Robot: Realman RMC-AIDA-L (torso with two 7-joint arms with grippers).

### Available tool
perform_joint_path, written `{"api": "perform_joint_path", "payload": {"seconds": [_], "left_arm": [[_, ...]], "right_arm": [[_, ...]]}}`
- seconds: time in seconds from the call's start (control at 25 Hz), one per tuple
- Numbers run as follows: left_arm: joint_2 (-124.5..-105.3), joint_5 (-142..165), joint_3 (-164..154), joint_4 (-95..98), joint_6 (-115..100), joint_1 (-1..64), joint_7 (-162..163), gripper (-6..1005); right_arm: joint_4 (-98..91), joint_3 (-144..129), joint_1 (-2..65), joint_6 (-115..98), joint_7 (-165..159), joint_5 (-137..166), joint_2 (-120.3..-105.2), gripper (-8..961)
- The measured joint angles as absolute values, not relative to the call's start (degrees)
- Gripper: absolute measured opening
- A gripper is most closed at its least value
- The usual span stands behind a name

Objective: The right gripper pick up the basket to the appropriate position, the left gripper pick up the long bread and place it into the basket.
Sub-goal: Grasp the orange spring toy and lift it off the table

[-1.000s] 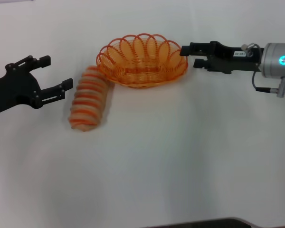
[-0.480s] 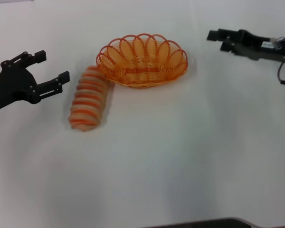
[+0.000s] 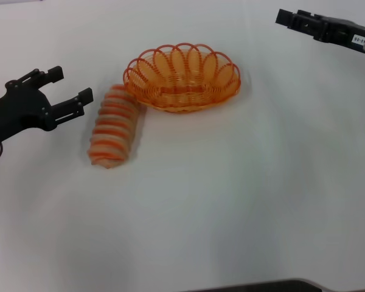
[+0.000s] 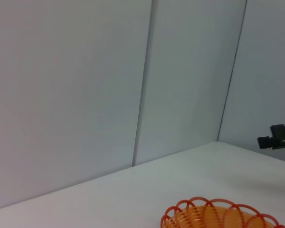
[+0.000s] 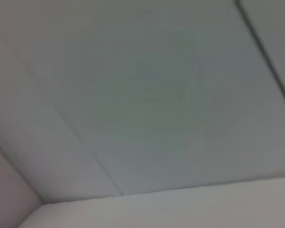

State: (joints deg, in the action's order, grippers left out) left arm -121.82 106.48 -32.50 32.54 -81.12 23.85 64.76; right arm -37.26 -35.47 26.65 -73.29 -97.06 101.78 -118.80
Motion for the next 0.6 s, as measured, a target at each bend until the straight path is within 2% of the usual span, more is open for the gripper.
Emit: {"api": "perform_joint_path", "payload": {"seconds": [0.28, 0.6], "left_arm": [[-121.64, 106.17, -32.44, 32.70, -81.11, 24.34, 75.04, 842], [-119.26, 109.68, -35.72, 35.63, -80.62, 25.61, 96.86, 841]], "right_arm": [[-37.73, -34.81, 25.37, -80.18, -84.56, 101.62, -117.93, 753], [-40.02, -31.41, 24.31, -82.55, -83.67, 101.49, -117.58, 758]]}}
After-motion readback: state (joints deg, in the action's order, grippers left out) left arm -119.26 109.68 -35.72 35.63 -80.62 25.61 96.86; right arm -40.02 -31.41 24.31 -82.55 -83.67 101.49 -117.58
